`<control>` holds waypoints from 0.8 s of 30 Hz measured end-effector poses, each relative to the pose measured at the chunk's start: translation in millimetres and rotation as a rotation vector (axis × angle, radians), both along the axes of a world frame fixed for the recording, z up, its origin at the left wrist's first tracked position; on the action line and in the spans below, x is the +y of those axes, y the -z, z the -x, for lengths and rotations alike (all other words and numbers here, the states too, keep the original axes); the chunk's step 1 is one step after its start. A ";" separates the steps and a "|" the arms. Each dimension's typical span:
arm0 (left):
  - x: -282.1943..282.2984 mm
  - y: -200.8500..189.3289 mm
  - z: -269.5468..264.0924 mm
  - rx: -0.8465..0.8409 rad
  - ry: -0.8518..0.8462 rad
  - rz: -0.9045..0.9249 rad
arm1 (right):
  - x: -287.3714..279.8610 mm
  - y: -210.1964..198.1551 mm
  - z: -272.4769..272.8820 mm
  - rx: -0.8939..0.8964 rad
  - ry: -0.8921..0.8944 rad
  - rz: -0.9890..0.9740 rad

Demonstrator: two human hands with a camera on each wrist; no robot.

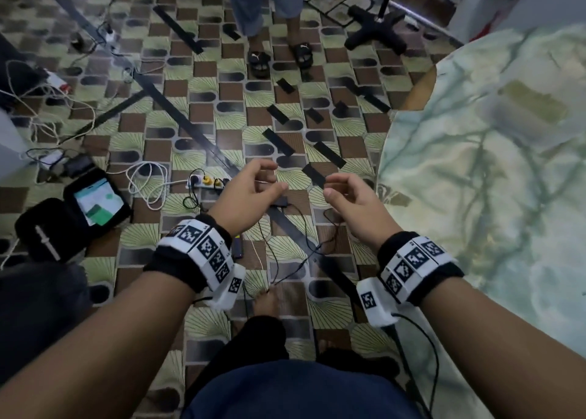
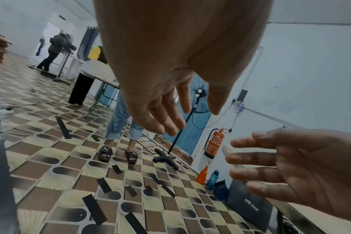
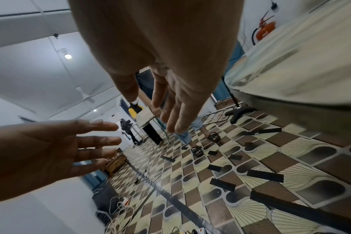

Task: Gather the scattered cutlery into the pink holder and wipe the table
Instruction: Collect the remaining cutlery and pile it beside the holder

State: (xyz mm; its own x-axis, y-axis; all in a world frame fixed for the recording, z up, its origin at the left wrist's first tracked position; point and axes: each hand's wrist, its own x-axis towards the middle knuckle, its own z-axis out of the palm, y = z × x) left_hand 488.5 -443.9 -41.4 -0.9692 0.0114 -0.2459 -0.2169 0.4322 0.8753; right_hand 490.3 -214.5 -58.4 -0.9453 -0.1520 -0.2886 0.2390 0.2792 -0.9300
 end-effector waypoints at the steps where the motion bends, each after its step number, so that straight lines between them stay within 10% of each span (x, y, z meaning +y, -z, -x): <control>1: -7.2 -1.6 12.3 -0.008 0.011 -0.006 | -6.1 -2.6 9.2 -0.001 0.018 -0.009; 24: 59.3 -8.6 293.0 0.002 0.339 0.050 | 42.6 -3.5 225.2 -0.011 0.343 0.098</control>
State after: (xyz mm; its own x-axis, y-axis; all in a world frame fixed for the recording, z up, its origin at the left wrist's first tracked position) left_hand 195.5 -384.5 -32.8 -0.9126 0.3214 -0.2527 -0.0522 0.5215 0.8516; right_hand 265.1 -171.9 -54.9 -0.9429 0.1466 -0.2990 0.3137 0.0900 -0.9452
